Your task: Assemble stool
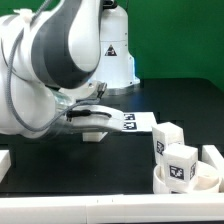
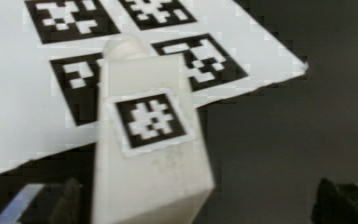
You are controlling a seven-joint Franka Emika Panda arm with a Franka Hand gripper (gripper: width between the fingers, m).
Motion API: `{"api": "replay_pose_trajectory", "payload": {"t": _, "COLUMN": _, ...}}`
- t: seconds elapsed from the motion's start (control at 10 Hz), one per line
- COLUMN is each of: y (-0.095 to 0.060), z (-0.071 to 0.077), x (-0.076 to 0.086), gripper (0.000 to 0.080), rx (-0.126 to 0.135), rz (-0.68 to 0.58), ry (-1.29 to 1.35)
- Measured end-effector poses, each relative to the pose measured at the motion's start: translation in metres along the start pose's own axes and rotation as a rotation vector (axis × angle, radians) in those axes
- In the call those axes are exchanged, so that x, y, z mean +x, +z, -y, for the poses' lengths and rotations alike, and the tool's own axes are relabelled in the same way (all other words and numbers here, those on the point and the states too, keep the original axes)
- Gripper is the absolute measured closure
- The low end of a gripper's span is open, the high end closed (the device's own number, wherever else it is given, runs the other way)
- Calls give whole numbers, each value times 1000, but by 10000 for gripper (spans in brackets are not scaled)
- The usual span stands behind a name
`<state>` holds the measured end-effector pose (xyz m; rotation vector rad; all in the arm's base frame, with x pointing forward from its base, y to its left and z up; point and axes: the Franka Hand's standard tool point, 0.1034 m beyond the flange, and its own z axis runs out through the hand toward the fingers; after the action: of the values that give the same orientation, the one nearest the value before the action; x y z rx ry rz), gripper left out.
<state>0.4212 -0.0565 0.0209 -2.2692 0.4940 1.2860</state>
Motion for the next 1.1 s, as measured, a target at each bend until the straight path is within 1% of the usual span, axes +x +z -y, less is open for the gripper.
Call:
{"api": "replay_pose_trajectory", "payload": {"t": 0.1, "y": 1, "z": -3, "x": 3, "gripper": 151, "rx": 4, "rz": 23, "ry": 5}}
{"api": "replay_pose_trajectory", "payload": {"t": 0.2, "y": 0, "z": -3, "x": 5, "gripper": 151, "rx": 2, "rz": 13, "ry": 6}}
{"api": "replay_pose_trajectory", "payload": {"t": 0.3, "y": 11, "z": -10, "x": 2, "gripper": 151, "rx": -10, "rz": 75, "ry": 73}}
{"api": "replay_pose_trajectory", "payload": {"t": 0.4, "y": 18, "z": -10, "x": 5, "gripper": 151, "rx": -18, "rz": 102, "ry": 112}}
{"api": "replay_pose_trajectory", "payload": {"t": 0.5, "y": 17, "z": -10, "x": 5, "gripper": 151, "rx": -17, "rz": 99, "ry": 110}}
{"api": "replay_pose_trajectory", "payload": {"t": 0.7, "y": 17, "z": -11, "x": 5, "gripper": 408, "rx": -15, "rz": 99, "ry": 113}}
{"api": "replay_pose_trajectory", "payload": {"t": 0.8, "y": 17, "z": -12, "x": 5, "gripper": 408, "rx": -14, "rz": 99, "ry": 114}}
{"api": "replay_pose_trajectory", "payload": {"t": 0.9, "y": 15, "z": -11, "x": 4, "gripper": 472, "rx": -14, "rz": 95, "ry": 112}}
{"api": "replay_pose_trajectory", "payload": {"t": 1.0, "y": 5, "z": -4, "x": -1, "gripper": 472, "rx": -12, "rz": 78, "ry": 98}}
{"api": "replay_pose_trajectory", "payload": {"t": 1.1, "y": -9, "z": 5, "x": -15, "gripper": 472, "rx": -2, "rz": 77, "ry": 82}}
